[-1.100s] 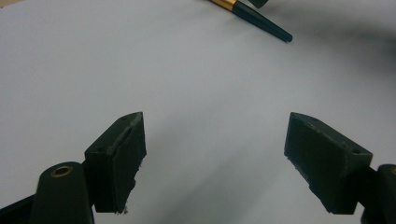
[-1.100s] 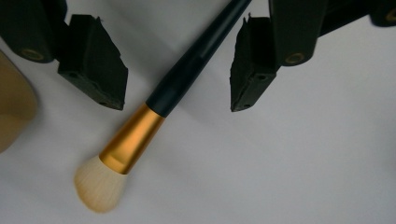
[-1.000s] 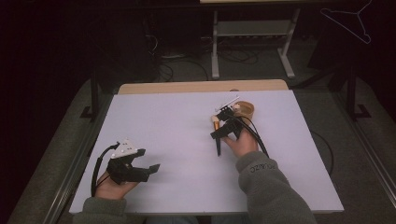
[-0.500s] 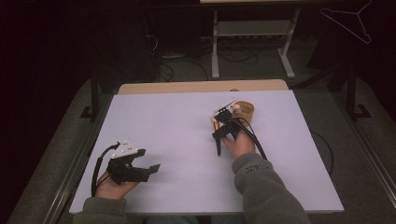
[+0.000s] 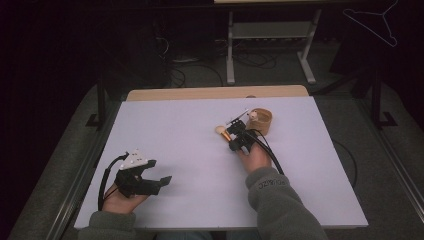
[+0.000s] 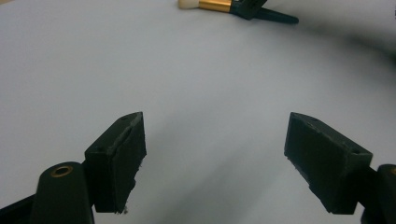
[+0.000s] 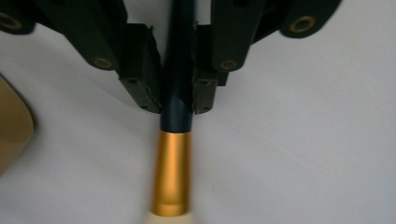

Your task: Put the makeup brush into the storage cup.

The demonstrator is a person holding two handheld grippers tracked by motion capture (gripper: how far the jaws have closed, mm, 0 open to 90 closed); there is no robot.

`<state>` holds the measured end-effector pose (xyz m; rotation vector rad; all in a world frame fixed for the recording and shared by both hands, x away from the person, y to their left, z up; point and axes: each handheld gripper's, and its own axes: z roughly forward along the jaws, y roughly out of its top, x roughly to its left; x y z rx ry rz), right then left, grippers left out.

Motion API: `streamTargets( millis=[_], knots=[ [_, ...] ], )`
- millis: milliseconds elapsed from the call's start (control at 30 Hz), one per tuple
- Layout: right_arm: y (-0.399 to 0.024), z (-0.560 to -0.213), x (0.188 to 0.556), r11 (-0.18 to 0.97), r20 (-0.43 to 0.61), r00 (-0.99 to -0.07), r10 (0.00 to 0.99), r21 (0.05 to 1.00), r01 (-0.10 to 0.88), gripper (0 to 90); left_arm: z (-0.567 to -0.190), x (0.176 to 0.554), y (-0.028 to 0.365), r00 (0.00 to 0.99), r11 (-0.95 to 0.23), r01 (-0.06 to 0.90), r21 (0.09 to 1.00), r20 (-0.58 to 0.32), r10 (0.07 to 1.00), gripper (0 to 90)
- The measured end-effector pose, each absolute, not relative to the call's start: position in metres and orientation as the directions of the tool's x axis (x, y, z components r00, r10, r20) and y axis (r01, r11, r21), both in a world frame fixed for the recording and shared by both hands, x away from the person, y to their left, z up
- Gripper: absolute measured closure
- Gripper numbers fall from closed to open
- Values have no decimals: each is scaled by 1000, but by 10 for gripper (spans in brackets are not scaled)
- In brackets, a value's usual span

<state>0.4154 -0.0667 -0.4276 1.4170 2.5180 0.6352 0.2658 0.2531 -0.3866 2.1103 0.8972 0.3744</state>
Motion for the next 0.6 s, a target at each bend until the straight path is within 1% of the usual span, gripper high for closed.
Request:
streamTargets(
  millis=[367, 467, 600],
  knots=[
    [-72, -428, 418, 447, 85, -538, 838, 457, 769, 734, -388, 267, 255, 706, -434, 475, 766, -37, 707, 203],
    [-76, -427, 419, 430, 114, -531, 840, 459, 778, 734, -388, 267, 255, 709, -437, 472, 766, -35, 705, 203],
    [-85, -421, 419, 412, 149, -539, 829, 487, 770, 735, -389, 267, 253, 704, -423, 480, 769, -50, 708, 203]
  ],
)
